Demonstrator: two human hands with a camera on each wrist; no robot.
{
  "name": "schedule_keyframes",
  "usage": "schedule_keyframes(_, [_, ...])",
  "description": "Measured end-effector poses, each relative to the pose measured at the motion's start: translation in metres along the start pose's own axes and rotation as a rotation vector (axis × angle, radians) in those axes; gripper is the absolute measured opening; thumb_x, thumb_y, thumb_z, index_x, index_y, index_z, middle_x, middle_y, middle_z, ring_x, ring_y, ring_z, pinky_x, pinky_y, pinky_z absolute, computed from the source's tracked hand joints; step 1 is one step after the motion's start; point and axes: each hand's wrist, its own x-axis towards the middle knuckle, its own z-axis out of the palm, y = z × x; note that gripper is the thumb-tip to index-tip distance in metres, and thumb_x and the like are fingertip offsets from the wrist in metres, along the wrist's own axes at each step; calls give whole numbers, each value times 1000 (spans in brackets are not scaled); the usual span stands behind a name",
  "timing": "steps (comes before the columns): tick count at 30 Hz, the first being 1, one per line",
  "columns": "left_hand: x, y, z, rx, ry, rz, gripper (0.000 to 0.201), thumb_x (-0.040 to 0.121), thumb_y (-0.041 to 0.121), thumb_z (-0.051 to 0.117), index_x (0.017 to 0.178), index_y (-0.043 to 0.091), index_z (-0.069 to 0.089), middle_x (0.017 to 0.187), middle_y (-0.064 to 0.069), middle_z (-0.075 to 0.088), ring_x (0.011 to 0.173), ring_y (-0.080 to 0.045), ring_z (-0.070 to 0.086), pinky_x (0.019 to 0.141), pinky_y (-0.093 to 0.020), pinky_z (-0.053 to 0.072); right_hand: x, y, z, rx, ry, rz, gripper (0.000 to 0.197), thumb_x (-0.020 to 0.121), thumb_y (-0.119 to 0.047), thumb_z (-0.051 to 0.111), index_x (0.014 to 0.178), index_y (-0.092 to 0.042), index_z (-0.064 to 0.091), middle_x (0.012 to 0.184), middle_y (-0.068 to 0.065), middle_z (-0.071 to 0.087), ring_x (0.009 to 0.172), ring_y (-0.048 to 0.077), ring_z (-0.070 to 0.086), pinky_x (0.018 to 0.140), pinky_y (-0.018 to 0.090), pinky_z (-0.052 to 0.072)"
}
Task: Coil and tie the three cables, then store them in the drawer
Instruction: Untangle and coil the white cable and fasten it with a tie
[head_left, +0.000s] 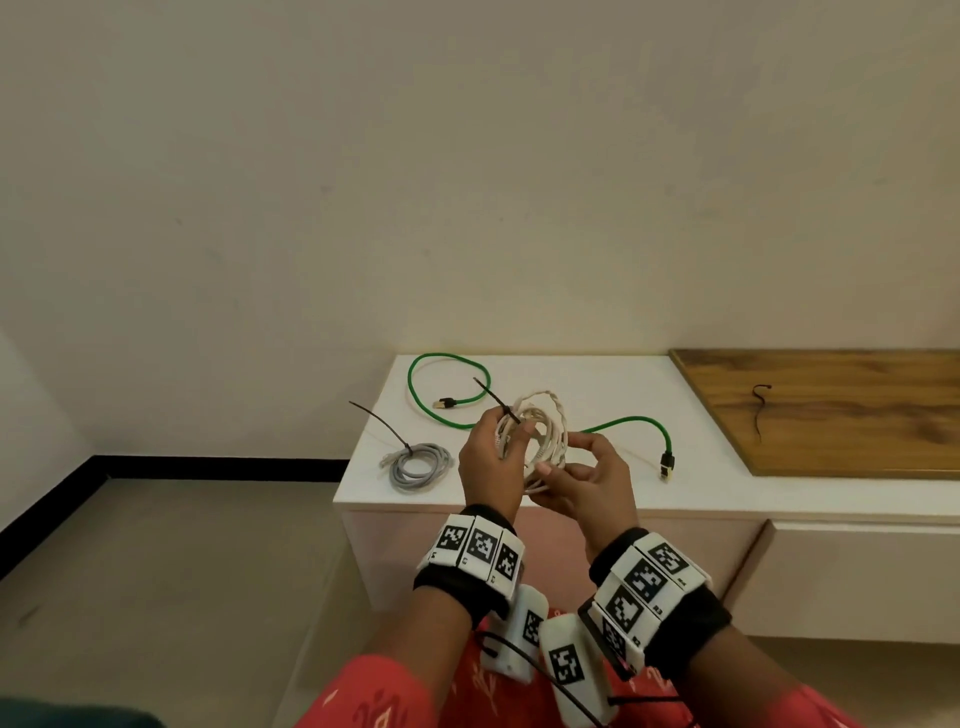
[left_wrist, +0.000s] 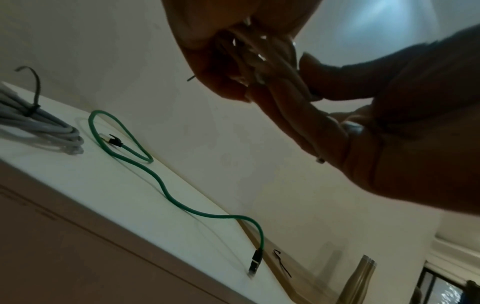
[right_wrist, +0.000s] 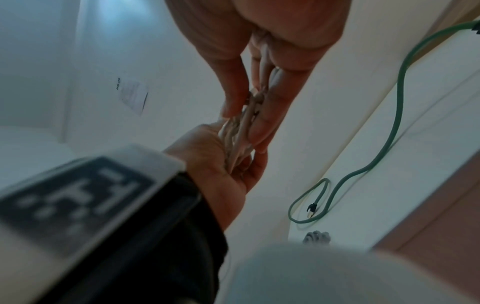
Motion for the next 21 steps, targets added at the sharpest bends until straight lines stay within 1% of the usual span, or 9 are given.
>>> schedule_keyframes(2, [-1, 3, -3, 16, 32, 27, 21, 86, 27, 59, 97, 9, 63, 88, -2, 67, 84, -20, 61, 73, -28, 49, -4, 1, 0, -12, -51, 19, 27, 79, 4, 64, 94, -15, 51, 73, 17, 67, 56, 15, 68, 57, 26, 58])
schedule_keyframes(4, [1, 3, -7, 75, 35, 65, 20, 87, 23, 58, 96, 6, 65, 87, -5, 67, 83, -21, 60, 71, -27, 46, -3, -1, -5, -94, -104, 51, 25, 81, -4, 65, 101, -11, 52, 78, 14, 67, 66, 17, 68, 63, 28, 57])
schedule_keyframes(7, [4, 2, -13, 193, -6, 166, 36, 81, 36, 54, 96, 6, 67, 90, -11, 69, 85, -25, 62, 75, -35, 48, 10, -15, -18, -315, -59, -6, 20, 88, -21, 57, 105, -11, 57, 99, 10, 65, 95, 20, 59, 83, 32, 47])
schedule_keyframes(9, [3, 3, -15, 261, -44, 251, 43, 79, 43, 52, 94, 6, 68, 86, -12, 69, 81, -27, 62, 71, -37, 49, 20, -32, -22, -391, -16, -60, 28, 93, -26, 48, 106, -5, 62, 106, 7, 62, 102, 17, 54, 92, 31, 40])
schedule_keyframes(11, [-1, 6, -14, 317, -96, 334, 46, 78, 45, 44, 89, 7, 68, 80, -11, 66, 74, -27, 61, 64, -33, 46, 30, -47, -20, -453, -61, -31, 40, 95, -32, 43, 103, 1, 65, 104, 7, 63, 102, 15, 53, 98, 32, 36])
schedule_keyframes(13, [-7, 8, -10, 385, -139, 426, 42, 79, 41, 42, 86, 8, 66, 74, -10, 62, 66, -26, 58, 57, -28, 40, 39, -57, -16, -517, -151, 42, 42, 93, -37, 45, 93, -1, 67, 91, 8, 65, 93, 17, 57, 94, 33, 39])
schedule_keyframes(16, [-13, 8, -7, 436, -186, 519, 32, 82, 36, 44, 90, 12, 65, 72, -8, 62, 64, -20, 55, 54, -28, 40, 42, -63, -9, -480, -279, 86, 25, 91, -21, 54, 78, -3, 64, 71, 9, 61, 65, 16, 59, 68, 25, 48])
schedule_keyframes(18, [-15, 6, -6, 450, -194, 554, 28, 82, 35, 45, 88, 14, 62, 74, -6, 63, 67, -16, 54, 55, -27, 40, 40, -63, -7, -383, -261, 45, 20, 91, -6, 51, 73, -1, 58, 67, 9, 64, 56, 9, 65, 55, 19, 50])
schedule_keyframes(21, [-15, 5, -6, 458, -245, 523, 41, 82, 44, 41, 87, 9, 62, 80, -9, 64, 71, -25, 60, 58, -32, 44, 38, -61, -8, -210, -160, 39, 25, 93, -3, 45, 70, -4, 55, 51, 2, 66, 51, 9, 67, 50, 18, 53])
